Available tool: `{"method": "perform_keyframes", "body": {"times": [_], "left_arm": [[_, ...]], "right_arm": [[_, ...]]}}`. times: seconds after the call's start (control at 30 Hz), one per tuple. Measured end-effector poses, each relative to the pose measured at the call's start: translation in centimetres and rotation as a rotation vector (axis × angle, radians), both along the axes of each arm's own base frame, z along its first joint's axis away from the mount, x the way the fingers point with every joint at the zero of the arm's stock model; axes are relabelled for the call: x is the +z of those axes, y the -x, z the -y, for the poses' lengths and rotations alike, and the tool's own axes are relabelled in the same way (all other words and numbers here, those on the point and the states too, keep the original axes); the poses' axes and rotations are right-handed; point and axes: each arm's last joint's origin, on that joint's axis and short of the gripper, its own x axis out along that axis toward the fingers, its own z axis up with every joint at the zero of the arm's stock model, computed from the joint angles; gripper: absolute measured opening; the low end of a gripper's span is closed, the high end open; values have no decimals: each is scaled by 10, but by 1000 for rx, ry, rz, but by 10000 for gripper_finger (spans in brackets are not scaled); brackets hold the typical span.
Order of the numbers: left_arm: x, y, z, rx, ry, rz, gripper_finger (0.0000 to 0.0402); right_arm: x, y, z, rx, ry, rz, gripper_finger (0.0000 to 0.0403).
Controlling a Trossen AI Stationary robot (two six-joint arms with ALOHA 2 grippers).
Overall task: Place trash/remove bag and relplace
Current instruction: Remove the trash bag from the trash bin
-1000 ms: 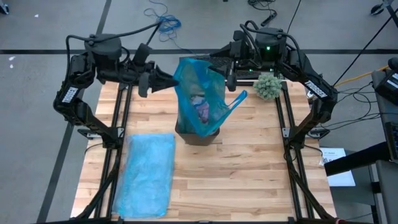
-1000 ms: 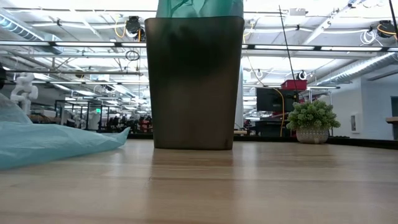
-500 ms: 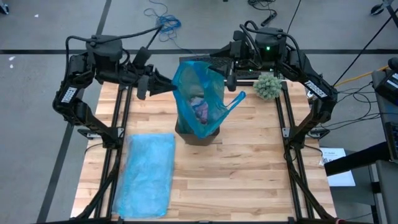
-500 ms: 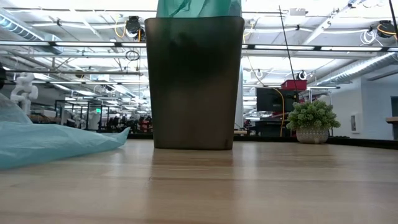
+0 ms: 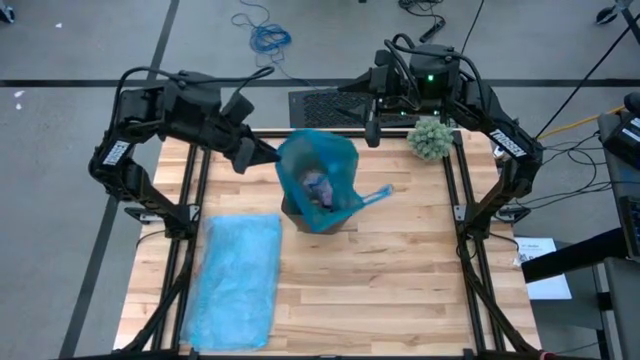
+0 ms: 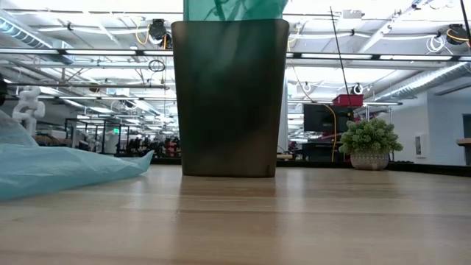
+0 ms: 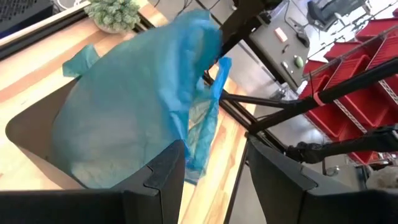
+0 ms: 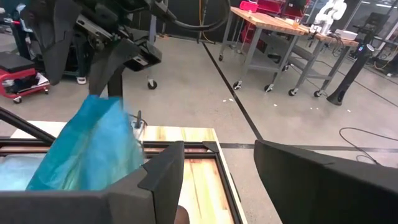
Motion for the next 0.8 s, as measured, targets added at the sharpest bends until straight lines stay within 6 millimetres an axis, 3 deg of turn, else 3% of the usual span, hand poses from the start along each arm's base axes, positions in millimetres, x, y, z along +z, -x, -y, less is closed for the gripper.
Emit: {"method": "perform_keyframes", "body": {"times": [0.6,0.8], "left_arm": [[-1,-1,7,15,103,-13,170],[-9,5,15,41,200,-132,159]], "right_arm": [[-2,1,0,4,9,-28,187],[-4,1,0,4,9,-44,187]]}}
